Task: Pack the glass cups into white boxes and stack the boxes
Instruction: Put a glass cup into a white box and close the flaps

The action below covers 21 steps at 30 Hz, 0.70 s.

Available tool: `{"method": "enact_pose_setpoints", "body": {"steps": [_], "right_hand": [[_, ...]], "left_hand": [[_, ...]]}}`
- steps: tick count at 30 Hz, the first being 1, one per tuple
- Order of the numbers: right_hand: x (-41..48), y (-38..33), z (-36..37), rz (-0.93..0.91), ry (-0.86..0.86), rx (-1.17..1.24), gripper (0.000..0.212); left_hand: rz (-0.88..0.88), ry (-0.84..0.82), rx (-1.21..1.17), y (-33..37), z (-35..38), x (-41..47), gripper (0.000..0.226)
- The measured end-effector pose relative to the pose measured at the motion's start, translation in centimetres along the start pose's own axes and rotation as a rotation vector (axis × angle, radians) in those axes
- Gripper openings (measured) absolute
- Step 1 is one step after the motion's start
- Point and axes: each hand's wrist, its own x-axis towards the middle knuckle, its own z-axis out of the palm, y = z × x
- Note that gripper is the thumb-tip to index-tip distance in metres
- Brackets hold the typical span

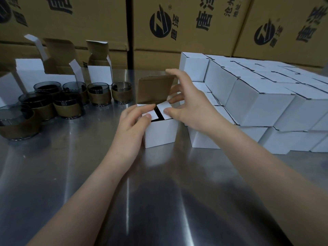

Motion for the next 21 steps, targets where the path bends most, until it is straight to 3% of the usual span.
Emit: {"method": "enact_pose_setpoints", "body": {"steps": [4,11,14,21], "right_hand": [[-0.2,-0.2,0.1,-0.003,0.006,0.024,0.059],[-0.8,-0.5,0.0,-0.038,0.024,0.016,0.032],[-1.0,-0.5,0.0,-0.072,0.004,-0.037,0.023],[-1.3,-0.8,-0.7,-0.048,-0.124,-0.198,0.032]], "left_hand": [[-0.019,0.025,-0.117,0.3,0.1,0.0,0.03],[0.01,0.039,-0.197,0.2,-0.1,-0.3,0.056],[0.022,0.012,-0.177,0.4,0.0,-0.4,0.046],[-0.044,0.018,-0.152,0.1,0.0,-0.4,0.022]]}}
